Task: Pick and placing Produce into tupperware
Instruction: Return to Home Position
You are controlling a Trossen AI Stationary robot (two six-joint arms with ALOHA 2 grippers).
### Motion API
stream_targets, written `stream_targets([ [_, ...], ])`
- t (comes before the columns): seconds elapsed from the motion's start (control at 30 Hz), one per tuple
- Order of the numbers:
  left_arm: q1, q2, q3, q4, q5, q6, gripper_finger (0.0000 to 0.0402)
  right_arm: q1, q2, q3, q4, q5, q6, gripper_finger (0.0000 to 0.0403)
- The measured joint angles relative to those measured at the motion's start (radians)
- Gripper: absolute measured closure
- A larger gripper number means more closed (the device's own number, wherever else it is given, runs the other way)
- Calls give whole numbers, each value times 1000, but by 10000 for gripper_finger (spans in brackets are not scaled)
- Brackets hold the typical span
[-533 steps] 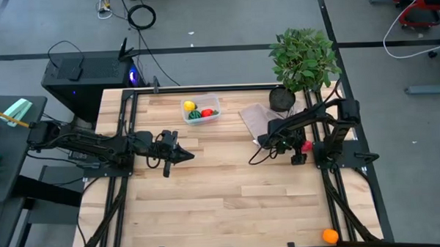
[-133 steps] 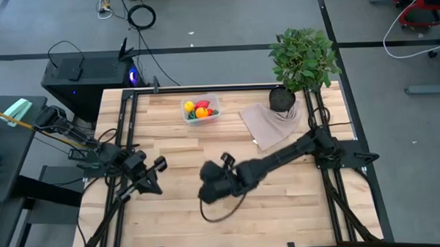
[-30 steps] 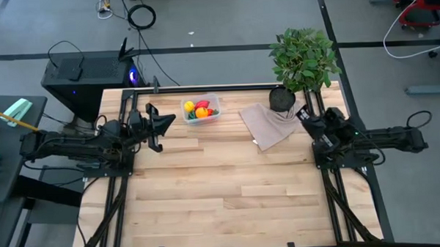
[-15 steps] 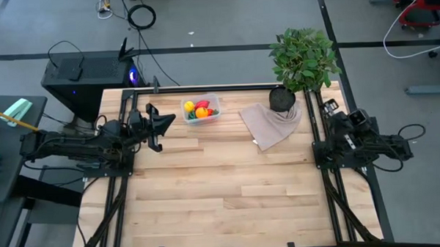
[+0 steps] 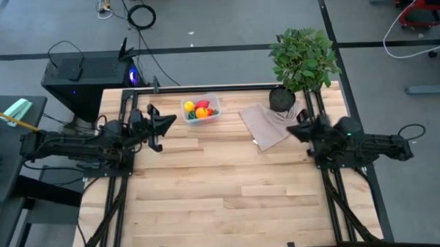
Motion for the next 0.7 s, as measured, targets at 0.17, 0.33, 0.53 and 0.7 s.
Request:
stream_targets([
  [0.17,0,0,0,-27,0,0,395,0,0,-1,-254,19,3,401],
  [0.33,0,0,0,-28,0,0,380,0,0,-1,-376,19,3,400],
  [0.53,0,0,0,-28,0,0,384,0,14,-1,-404,15,3,400],
  [0.7,0,0,0,-28,0,0,395,0,18,-1,-404,16,35,399],
])
